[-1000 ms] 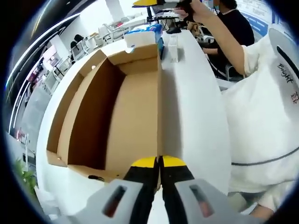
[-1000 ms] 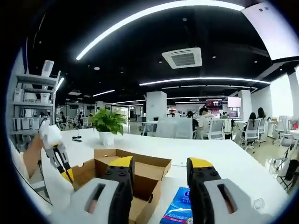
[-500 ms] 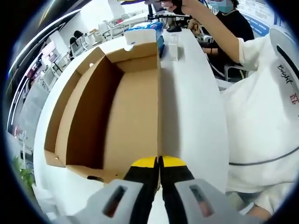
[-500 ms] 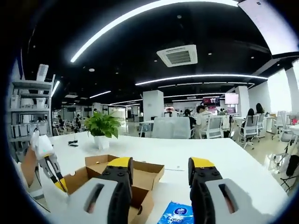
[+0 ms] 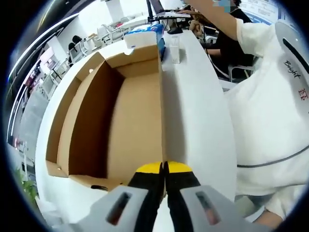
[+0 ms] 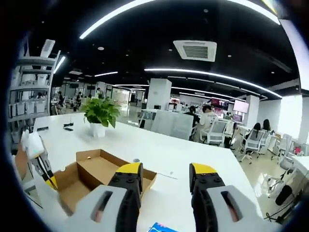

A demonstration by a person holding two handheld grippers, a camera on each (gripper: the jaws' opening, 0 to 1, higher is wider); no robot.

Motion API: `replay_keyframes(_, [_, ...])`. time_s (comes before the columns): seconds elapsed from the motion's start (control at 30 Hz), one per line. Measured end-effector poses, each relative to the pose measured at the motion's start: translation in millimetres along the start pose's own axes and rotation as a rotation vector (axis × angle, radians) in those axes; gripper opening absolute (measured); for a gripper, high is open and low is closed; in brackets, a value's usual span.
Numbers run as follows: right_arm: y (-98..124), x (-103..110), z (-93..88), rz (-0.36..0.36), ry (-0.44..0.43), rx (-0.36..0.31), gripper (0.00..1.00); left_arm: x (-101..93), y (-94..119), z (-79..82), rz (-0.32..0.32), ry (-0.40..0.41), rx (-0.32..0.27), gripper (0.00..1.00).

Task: Operate the shoe box by opening the lid, removing the specified soft item, and placing it in the target area until the item is outside and the box remains undamaged.

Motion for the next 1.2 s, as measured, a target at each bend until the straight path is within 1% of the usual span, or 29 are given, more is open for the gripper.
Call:
replay_keyframes(0.03, [-2.5,-0.7,1.5,0.011,-0.027,0.016,0.37,0.0,0.0,0.0,0.0,-0.003,0.001,0.01])
replay_keyframes(0.1, [-8.9,-4.4,5.8,0.013,-0.025,0.04,0.42,0.1,0.1,-0.1,-0.003,0.001,0.001,0.01])
replay_keyframes(0.13, [-10.4,-6.3,5.8,0.004,-0.03,0.055,0.41,0.5,0.3,-0.6,-0.006,0.003,-0.003,0.01])
replay_keyframes(0.17, [-12.6,-7.0,7.6,0.013,-0.02,0.062,0.39,0.6,0.3,-0.7,-0.007,0.004,-0.005,0.01])
replay_keyframes(0.23, [-14.7,-9.3,8.0,0.016,-0.029,0.075,0.36,0.3,0.3,-0.8,-0.007,0.004,-0.008,0.01])
replay_keyframes(0.27, [-15.5,-7.3,5.5,0.047,-0.05,0.112,0.32,0.0,0.2,-0.8,-0.007,0.007,-0.008,0.01])
replay_keyframes(0.3, [-16.0,-9.1,5.0,0.047,-0.033,0.131,0.25,-0.1,0.2,-0.8,-0.007,0.008,-0.008,0.01])
replay_keyframes(0.33, [-15.8,-10.3,5.3,0.041,-0.032,0.135,0.23,0.0,0.3,-0.8,-0.007,0.006,-0.009,0.01])
replay_keyframes(0.37, [-14.8,-10.1,7.8,0.048,-0.05,0.135,0.25,0.2,0.3,-1.0,-0.009,0.015,-0.008,0.01])
replay_keyframes(0.4, [-14.2,-7.9,9.8,0.062,-0.089,0.131,0.3,0.4,0.5,-1.2,-0.01,0.014,-0.008,0.01])
replay_keyframes(0.43, [-14.2,-6.3,12.6,0.079,-0.115,0.124,0.36,1.1,0.6,-1.0,-0.01,0.012,-0.01,0.01])
replay_keyframes(0.47, [-14.0,-5.3,15.1,0.095,-0.131,0.123,0.39,1.3,0.6,-1.0,-0.012,0.014,-0.01,0.01])
replay_keyframes(0.5, [-14.9,-5.4,17.9,0.099,-0.133,0.133,0.37,1.4,0.5,-0.9,-0.014,0.014,-0.012,0.01])
replay_keyframes(0.53, [-16.7,-6.5,19.0,0.104,-0.101,0.155,0.35,1.6,0.5,-0.9,-0.015,0.014,-0.012,0.01])
replay_keyframes(0.57, [-18.8,-4.7,20.1,0.147,-0.086,0.192,0.32,1.5,0.4,-0.6,-0.015,0.013,-0.012,0.01])
replay_keyframes(0.6, [-22.0,-2.0,23.3,0.2,-0.156,0.217,0.32,1.4,0.3,-0.3,-0.014,0.013,-0.011,0.01])
replay_keyframes(0.63, [-25.0,-2.5,25.6,0.219,-0.194,0.222,0.32,1.3,0.3,0.0,-0.012,0.01,-0.009,0.01])
replay_keyframes(0.67, [-30.9,-5.8,29.4,0.224,-0.242,0.206,0.33,1.3,0.2,0.1,-0.011,0.01,-0.01,0.01])
replay_keyframes(0.7, [-33.9,-7.6,28.9,0.217,-0.251,0.217,0.34,1.2,0.2,0.2,-0.011,0.012,-0.01,0.01])
replay_keyframes(0.73, [-37.8,-9.5,28.0,0.209,-0.236,0.228,0.35,1.0,0.1,0.2,-0.011,0.01,-0.012,0.01])
replay_keyframes(0.77, [-41.5,-9.6,24.4,0.212,-0.227,0.276,0.37,1.3,0.0,0.2,-0.011,0.009,-0.014,0.01])
replay_keyframes(0.83, [-47.8,-7.9,22.6,0.212,-0.254,0.296,0.39,2.1,-0.3,0.2,-0.015,0.013,-0.018,0.01])
replay_keyframes(0.93, [-51.7,-6.9,21.5,0.189,-0.242,0.337,0.39,2.0,-0.6,0.4,-0.018,0.006,-0.022,0.01])
replay_keyframes(0.97, [-55.7,-6.6,22.5,0.17,-0.165,0.373,0.39,2.1,-0.8,0.5,-0.019,0.005,-0.023,0.01])
replay_keyframes(1.0, [-58.5,-8.0,23.6,0.145,-0.149,0.378,0.38,2.0,-0.8,0.5,-0.02,0.007,-0.022,0.01])
replay_keyframes(1.1, [-66.4,-3.6,23.6,0.116,-0.128,0.404,0.33,1.9,-0.8,0.6,-0.02,0.003,-0.022,0.01])
replay_keyframes(1.13, [-69.7,-2.1,22.8,0.127,-0.1,0.433,0.27,1.8,-0.9,0.5,-0.02,0.002,-0.023,0.01])
replay_keyframes(1.17, [-71.9,0.4,21.5,0.149,-0.108,0.469,0.2,1.8,-0.9,0.3,-0.018,0.0,-0.023,0.01])
replay_keyframes(1.2, [-76.6,-1.2,23.0,0.142,-0.123,0.458,0.22,1.6,-0.9,0.2,-0.016,-0.004,-0.024,0.01])
Point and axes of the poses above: the point that each gripper's makers call its tool centre point, and the gripper's own axes: y roughly backward along the fingers, x roughly to its left, z roughly out of its top, the point moved 5 cm from there along y, roughly backward along the fingers, and after that the axes turned 6 degrees about x, right-handed, at the moved point
